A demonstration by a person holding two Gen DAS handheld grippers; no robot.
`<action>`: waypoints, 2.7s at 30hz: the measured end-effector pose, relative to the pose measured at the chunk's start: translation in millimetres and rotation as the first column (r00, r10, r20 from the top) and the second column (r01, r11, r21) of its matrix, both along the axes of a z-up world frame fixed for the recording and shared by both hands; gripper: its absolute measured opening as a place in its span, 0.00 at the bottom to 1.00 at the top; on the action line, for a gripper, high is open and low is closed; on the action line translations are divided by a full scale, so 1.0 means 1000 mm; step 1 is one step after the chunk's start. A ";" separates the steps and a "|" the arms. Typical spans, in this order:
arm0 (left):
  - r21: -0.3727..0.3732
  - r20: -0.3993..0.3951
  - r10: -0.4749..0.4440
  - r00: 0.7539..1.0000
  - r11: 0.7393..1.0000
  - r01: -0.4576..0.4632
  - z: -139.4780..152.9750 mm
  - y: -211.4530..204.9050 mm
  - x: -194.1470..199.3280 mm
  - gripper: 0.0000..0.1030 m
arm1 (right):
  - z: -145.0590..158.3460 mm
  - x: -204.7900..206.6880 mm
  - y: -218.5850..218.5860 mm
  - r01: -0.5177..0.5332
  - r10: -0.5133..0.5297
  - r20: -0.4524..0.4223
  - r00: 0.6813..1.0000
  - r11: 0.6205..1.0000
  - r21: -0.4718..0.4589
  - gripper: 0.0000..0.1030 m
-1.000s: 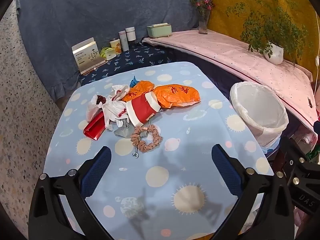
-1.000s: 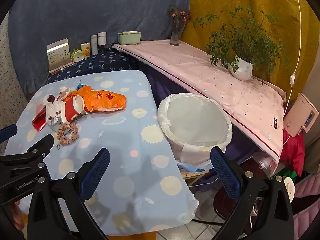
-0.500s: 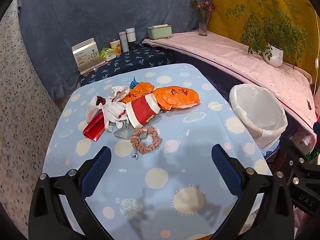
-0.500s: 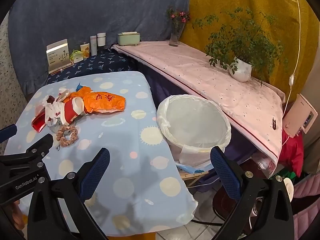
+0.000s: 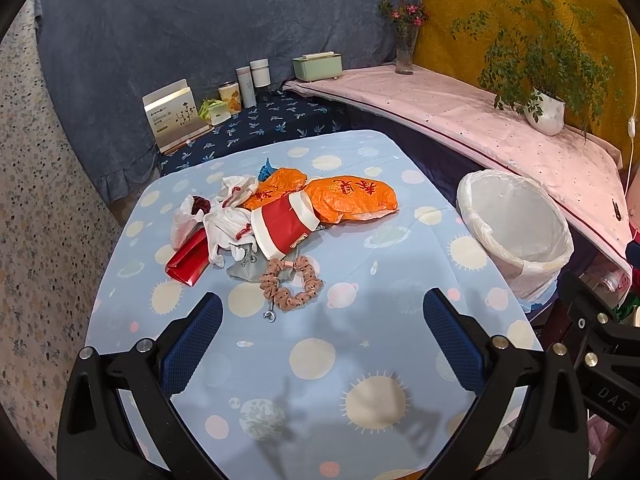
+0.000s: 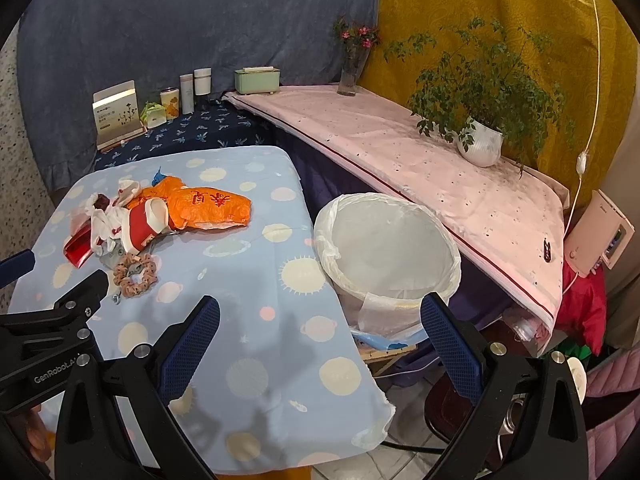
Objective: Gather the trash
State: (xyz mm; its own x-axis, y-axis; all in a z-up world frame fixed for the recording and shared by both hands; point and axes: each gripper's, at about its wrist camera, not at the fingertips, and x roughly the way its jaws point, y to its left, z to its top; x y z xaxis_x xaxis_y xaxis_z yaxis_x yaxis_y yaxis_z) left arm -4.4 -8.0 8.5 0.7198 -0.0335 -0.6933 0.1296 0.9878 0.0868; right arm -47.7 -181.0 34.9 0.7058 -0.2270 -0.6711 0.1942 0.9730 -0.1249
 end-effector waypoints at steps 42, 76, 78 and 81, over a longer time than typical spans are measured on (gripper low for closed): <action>-0.006 0.000 -0.031 1.000 0.999 0.031 0.004 -0.005 0.000 0.93 | 0.002 0.003 -0.005 0.011 -0.011 -0.002 1.000 1.000 -0.016 0.93; -0.026 -0.022 -0.067 0.997 0.997 0.067 -0.005 -0.005 0.006 0.93 | 0.001 0.003 -0.010 0.029 -0.030 -0.002 1.000 0.999 -0.015 0.93; -0.031 -0.027 -0.073 0.997 0.997 0.072 -0.007 -0.004 0.007 0.93 | 0.000 0.004 -0.011 0.037 -0.037 -0.002 0.999 0.999 -0.018 0.93; -0.031 -0.019 -0.079 0.997 0.996 0.078 -0.008 -0.004 0.008 0.93 | 0.000 0.006 -0.010 0.049 -0.049 0.000 0.999 0.998 -0.028 0.93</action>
State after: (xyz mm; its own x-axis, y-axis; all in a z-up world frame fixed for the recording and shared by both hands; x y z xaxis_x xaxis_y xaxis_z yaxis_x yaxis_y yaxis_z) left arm 3.4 -12.3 0.9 0.7001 -0.1107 -0.7054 0.2083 0.9766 0.0535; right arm -41.6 -190.9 35.1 0.6931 -0.2797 -0.6644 0.2412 0.9585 -0.1518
